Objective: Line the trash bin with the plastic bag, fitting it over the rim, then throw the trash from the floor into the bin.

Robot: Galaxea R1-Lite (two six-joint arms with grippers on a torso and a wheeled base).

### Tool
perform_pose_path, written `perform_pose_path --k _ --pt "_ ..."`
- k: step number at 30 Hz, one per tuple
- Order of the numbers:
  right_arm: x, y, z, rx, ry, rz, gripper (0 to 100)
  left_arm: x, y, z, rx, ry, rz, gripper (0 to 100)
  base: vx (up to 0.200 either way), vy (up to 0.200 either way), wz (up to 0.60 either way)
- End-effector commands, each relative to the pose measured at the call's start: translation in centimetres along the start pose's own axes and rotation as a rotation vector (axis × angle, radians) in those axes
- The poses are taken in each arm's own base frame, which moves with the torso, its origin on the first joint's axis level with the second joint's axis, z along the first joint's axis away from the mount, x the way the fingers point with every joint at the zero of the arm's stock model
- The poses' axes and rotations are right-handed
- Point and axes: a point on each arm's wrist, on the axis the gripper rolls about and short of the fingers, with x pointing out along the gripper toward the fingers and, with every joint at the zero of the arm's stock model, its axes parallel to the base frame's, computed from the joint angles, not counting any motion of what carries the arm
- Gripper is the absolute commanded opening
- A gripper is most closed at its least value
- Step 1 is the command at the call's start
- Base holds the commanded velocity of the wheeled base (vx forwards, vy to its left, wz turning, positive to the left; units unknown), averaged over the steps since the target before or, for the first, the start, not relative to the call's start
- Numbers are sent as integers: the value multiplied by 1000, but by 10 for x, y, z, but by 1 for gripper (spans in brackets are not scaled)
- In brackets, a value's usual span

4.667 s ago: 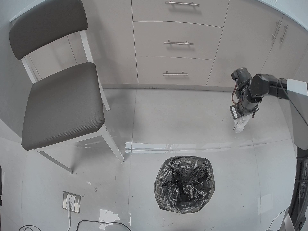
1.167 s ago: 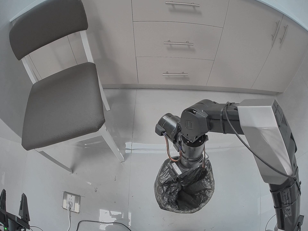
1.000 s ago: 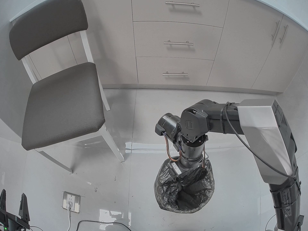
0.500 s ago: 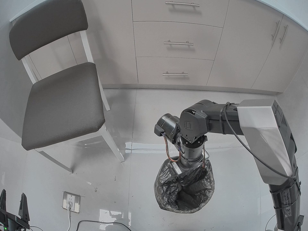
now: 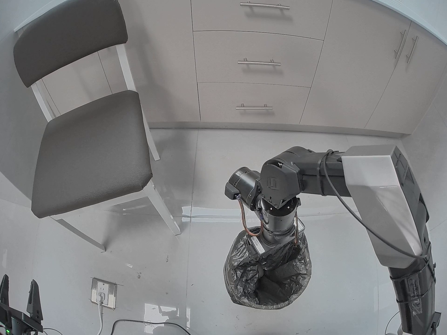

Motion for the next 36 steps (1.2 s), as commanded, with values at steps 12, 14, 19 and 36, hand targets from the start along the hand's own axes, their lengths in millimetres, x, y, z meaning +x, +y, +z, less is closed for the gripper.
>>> perform_pose_path --k 12,14,19,36 --pt "2 4 0 -3 0 -2 0 -1 0 0 -22 -17 1 100 0 0 0" --pt "-8 0 0 3 -23 -8 0 -1 0 0 -22 -17 1 100 0 0 0" --pt "-47 -16 -2 30 -117 -36 0 -1 0 0 -20 -16 1 100 0 0 0" --pt "-270 -137 -151 80 -438 -270 0 -1 1 0 -22 -18 8 100 0 0 0"
